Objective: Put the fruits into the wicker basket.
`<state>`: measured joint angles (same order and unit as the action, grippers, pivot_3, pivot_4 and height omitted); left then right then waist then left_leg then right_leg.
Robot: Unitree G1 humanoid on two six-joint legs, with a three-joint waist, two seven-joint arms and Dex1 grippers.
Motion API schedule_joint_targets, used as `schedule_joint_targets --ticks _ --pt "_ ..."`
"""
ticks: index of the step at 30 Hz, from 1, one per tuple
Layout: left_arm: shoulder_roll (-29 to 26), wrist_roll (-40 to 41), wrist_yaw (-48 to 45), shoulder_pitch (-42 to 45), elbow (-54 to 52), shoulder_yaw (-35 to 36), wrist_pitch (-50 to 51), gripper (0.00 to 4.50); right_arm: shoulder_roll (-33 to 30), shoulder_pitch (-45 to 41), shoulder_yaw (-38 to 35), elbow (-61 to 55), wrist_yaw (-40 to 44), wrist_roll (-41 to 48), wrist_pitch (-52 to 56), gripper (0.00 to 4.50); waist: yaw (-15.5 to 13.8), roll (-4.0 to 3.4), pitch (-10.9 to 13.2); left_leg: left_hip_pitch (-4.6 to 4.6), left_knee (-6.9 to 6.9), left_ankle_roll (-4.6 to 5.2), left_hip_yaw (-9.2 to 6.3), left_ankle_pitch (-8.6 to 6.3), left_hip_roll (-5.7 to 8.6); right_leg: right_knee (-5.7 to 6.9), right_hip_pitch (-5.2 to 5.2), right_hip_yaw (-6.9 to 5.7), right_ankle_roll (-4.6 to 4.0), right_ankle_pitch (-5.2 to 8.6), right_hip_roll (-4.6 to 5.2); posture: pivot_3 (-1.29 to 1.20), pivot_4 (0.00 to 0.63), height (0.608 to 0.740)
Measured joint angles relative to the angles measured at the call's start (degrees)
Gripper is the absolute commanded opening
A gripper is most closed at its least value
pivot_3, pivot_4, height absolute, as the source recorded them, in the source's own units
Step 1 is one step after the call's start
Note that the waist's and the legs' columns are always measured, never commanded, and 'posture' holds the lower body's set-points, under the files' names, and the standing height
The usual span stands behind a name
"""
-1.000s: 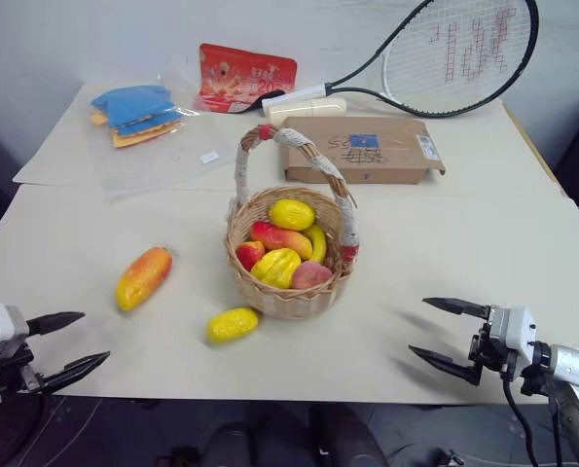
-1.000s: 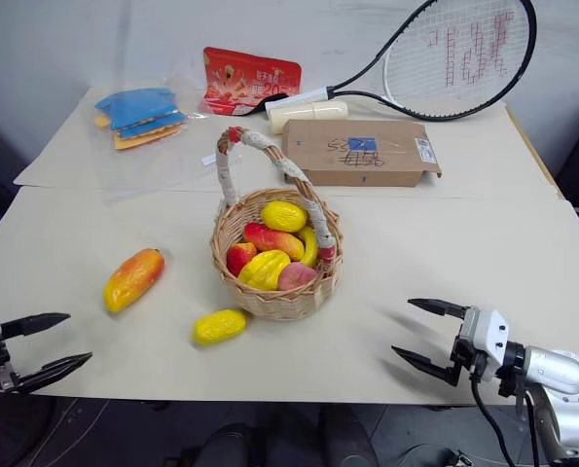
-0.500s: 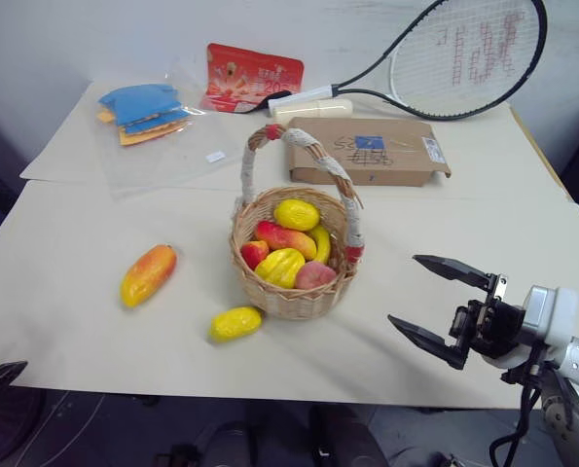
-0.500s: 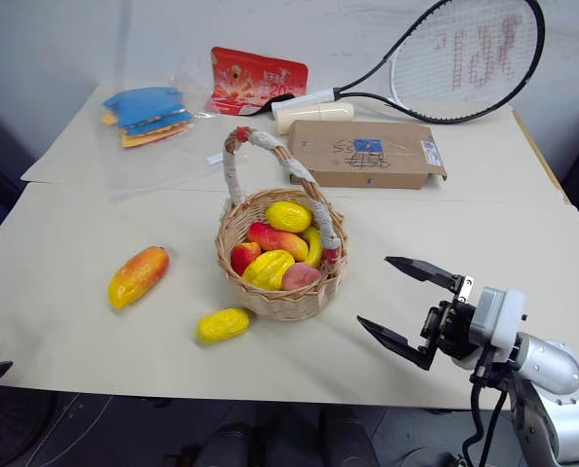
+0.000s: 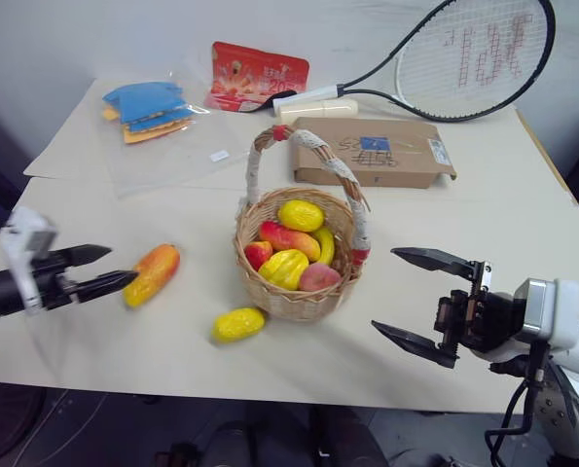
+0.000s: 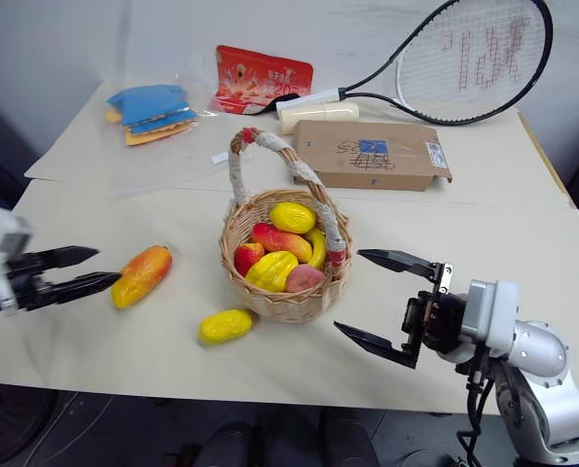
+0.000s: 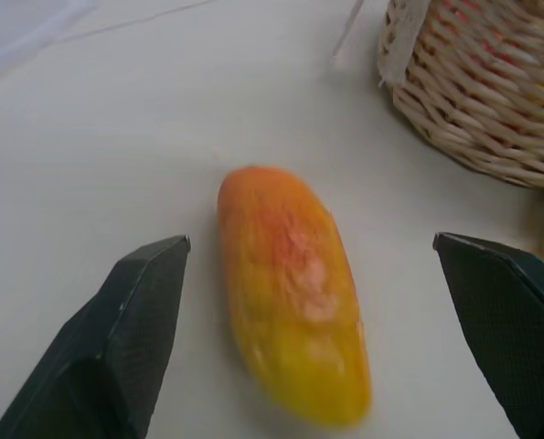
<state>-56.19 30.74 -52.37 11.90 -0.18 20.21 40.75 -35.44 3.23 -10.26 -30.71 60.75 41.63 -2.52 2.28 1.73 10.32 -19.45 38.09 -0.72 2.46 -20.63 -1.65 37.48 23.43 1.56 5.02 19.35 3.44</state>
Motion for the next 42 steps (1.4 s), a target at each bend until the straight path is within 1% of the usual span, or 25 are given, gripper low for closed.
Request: schedule_joint_targets --ticks 1,4,7,9,10,12,14,17,18,19,20,21,24,26,27,29,30,31,34,36,38,41,42 --pt "0.9 -1.4 1.0 2.2 1.0 -2.8 0.2 4.50 0.2 -0.3 0.7 0.1 0.0 -0.2 0.1 4.48 0.0 0.00 0.0 -0.01 0.03 -0.01 0.00 0.01 0.00 0.03 0.02 0.00 0.00 0.00 -0.03 0.00 0.150 0.740" --pt "1.4 -3.0 1.0 3.0 0.9 -8.4 1.3 4.50 0.5 -0.5 1.1 0.1 -0.2 -0.7 0.1 4.48 0.2 0.00 0.0 -0.01 0.04 -0.01 0.03 0.02 0.00 0.04 0.02 0.05 0.00 0.00 -0.02 0.00 0.150 0.740" --pt "0.9 -6.6 1.6 3.0 1.0 -12.5 1.2 3.88 0.5 -0.5 1.1 0.1 -0.8 -1.1 0.2 4.50 0.0 0.00 0.0 -0.02 0.07 0.01 0.03 0.03 0.00 0.04 0.02 0.05 0.00 0.00 -0.01 0.00 0.150 0.740" --pt "0.0 -8.4 1.5 2.9 0.8 -13.4 -0.3 3.30 0.5 -0.5 1.1 0.1 -1.2 -1.4 0.3 4.50 -0.2 0.01 0.0 -0.01 0.09 0.01 0.02 0.05 -0.01 0.07 0.02 0.05 0.00 0.00 0.00 0.00 0.150 0.740" --pt "-0.9 -9.2 1.3 2.9 0.5 -13.8 -1.0 3.09 0.5 -0.5 1.0 0.1 -1.4 -1.4 0.3 4.50 -0.3 0.01 0.0 -0.01 0.08 0.01 0.01 0.06 -0.01 0.07 0.02 0.05 0.00 0.00 0.00 0.00 0.150 0.740" --pt "-2.7 -10.3 0.8 3.0 -1.2 -13.9 -1.6 3.01 0.5 -0.4 0.9 0.1 -1.9 -1.6 0.4 4.50 -0.5 -0.01 0.0 -0.01 0.08 0.00 0.01 0.07 0.00 0.09 0.02 0.05 0.00 0.00 0.02 0.00 0.150 0.740" --pt "-3.4 -9.5 -1.1 4.1 -3.5 -13.3 -1.9 3.00 0.4 -0.4 0.6 0.1 -2.6 -2.0 0.4 4.50 -0.7 -0.01 0.0 -0.01 0.09 0.01 0.00 0.07 0.00 0.10 0.01 0.04 0.00 0.00 0.04 0.00 0.150 0.740" --pt "-3.6 -4.6 -7.4 5.5 -8.2 -11.5 -3.1 3.00 0.5 0.0 -0.6 0.2 -3.4 -2.2 0.3 4.50 -0.9 -0.01 0.0 -0.06 0.09 -0.01 -0.02 0.08 0.02 0.04 0.00 0.00 0.00 0.00 0.07 0.00 0.150 0.740" --pt "-2.8 -1.4 -9.7 8.1 -10.6 -11.5 -2.9 3.00 0.5 0.4 -1.8 0.7 -4.0 -2.4 0.2 4.50 -1.1 -0.01 0.0 -0.18 0.18 -0.03 -0.11 0.10 0.02 0.03 0.01 -0.07 0.00 0.00 0.07 0.00 0.150 0.740" --pt "-1.3 1.1 -11.2 11.4 -12.9 -11.4 -3.1 3.00 0.4 0.4 -2.9 1.4 -4.5 -2.6 0.2 4.50 -1.3 -0.01 0.0 -0.27 0.28 -0.29 -0.18 0.25 0.04 0.02 0.02 -0.13 0.01 -0.01 0.08 0.00 0.150 0.740" --pt "0.5 3.1 -11.8 15.1 -15.1 -11.6 -3.6 3.00 0.4 0.5 -4.0 1.9 -5.0 -2.8 0.1 4.50 -1.5 -0.03 0.0 -0.31 0.40 -0.29 -0.18 0.25 0.05 0.02 0.01 -0.13 0.03 -0.02 0.07 0.00 0.150 0.740" --pt "2.6 3.7 -11.8 18.6 -15.9 -12.5 -4.2 3.00 0.4 0.8 -5.0 2.1 -5.3 -2.9 0.0 4.50 -1.6 -0.05 0.0 -0.30 0.43 -0.29 -0.17 0.25 0.09 0.04 -0.02 -0.11 0.06 -0.03 0.06 0.00 0.150 0.740" --pt "13.2 2.1 -6.3 30.1 -14.0 -19.4 -2.7 3.00 0.4 1.5 -7.2 3.9 -6.3 -3.5 -0.1 4.50 -2.4 -0.24 0.1 -0.43 0.93 -0.17 -0.18 0.21 0.16 0.14 -0.08 -0.06 0.28 -0.15 -0.04 0.00 0.150 0.740" --pt "19.5 0.1 -2.4 34.6 -10.2 -24.1 -0.7 3.00 0.6 1.8 -7.6 4.3 -6.4 -4.0 -0.2 4.50 -2.3 -0.25 0.1 -0.49 1.01 0.16 -0.14 0.14 0.25 0.15 -0.07 0.09 0.44 -0.24 -0.05 0.00 0.150 0.740" --pt "20.8 -1.5 -1.4 35.7 -8.6 -26.3 -0.5 3.73 0.8 2.0 -7.6 4.3 -6.4 -4.1 -0.4 4.50 -1.9 -0.26 0.1 -0.49 1.01 0.23 -0.06 0.12 0.27 0.17 0.00 0.21 0.48 -0.26 -0.07 0.00 0.150 0.740" --pt "21.7 -5.7 -0.6 36.7 -5.2 -30.6 -2.0 4.25 1.5 2.5 -7.6 4.3 -6.4 -4.6 -1.1 4.50 -1.2 -0.28 0.1 -0.43 1.00 0.17 -0.05 0.14 0.28 0.19 0.04 0.38 0.48 -0.26 -0.16 0.00 0.150 0.740" --pt "22.1 -7.2 -0.5 36.6 -3.3 -31.8 -2.9 4.44 1.9 2.6 -7.6 4.3 -6.4 -4.7 -1.3 4.50 -0.7 -0.30 0.1 -0.45 1.00 -0.01 -0.07 0.24 0.26 0.20 0.09 0.37 0.48 -0.26 -0.18 0.00 0.150 0.740" --pt "22.5 -8.2 -0.5 36.6 -1.9 -32.5 -3.5 4.44 1.9 2.9 -7.6 4.3 -6.3 -4.8 -1.5 4.50 -0.6 -0.31 0.1 -0.51 1.00 -0.04 -0.07 0.25 0.23 0.21 0.16 0.39 0.48 -0.26 -0.21 0.00 0.150 0.740" --pt "22.2 -8.4 -1.7 36.3 -1.3 -31.6 -5.5 4.44 2.2 3.8 -7.6 4.4 -6.0 -5.2 -2.4 4.50 -0.6 -0.31 0.1 -0.67 1.01 -0.10 -0.13 0.29 0.20 0.24 0.32 0.36 0.48 -0.26 -0.21 0.00 0.150 0.740" --pt "20.4 -6.7 -3.5 34.8 -2.7 -28.3 -6.4 4.44 2.4 4.2 -7.7 4.6 -5.8 -5.2 -2.6 4.50 -0.6 -0.32 0.1 -0.67 1.01 -0.10 -0.12 0.29 0.19 0.24 0.32 0.37 0.47 -0.26 -0.18 0.00 0.150 0.740" --pt "16.5 -4.3 -6.7 31.4 -5.1 -23.6 -7.6 4.44 2.4 4.5 -7.8 4.8 -5.7 -5.2 -2.7 4.50 -0.4 -0.33 0.2 -0.65 1.00 -0.11 -0.12 0.28 0.17 0.25 0.32 0.37 0.47 -0.26 -0.17 0.00 0.150 0.740" --pt "6.5 -0.9 -13.4 21.9 -6.4 -13.6 -8.5 4.44 2.4 4.9 -8.3 5.7 -5.2 -5.1 -2.9 4.50 0.0 -0.39 0.2 -0.62 0.97 -0.15 -0.17 0.27 0.10 0.26 0.31 0.29 0.38 -0.21 -0.16 0.00 0.150 0.740" --pt "5.1 0.0 -14.3 20.2 -6.2 -11.0 -8.0 4.44 2.4 4.9 -8.2 6.1 -5.0 -5.1 -2.9 4.50 -0.3 -0.39 0.2 -0.63 0.99 -0.15 -0.23 0.27 0.11 0.25 0.30 0.23 0.37 -0.21 -0.13 0.00 0.150 0.740"
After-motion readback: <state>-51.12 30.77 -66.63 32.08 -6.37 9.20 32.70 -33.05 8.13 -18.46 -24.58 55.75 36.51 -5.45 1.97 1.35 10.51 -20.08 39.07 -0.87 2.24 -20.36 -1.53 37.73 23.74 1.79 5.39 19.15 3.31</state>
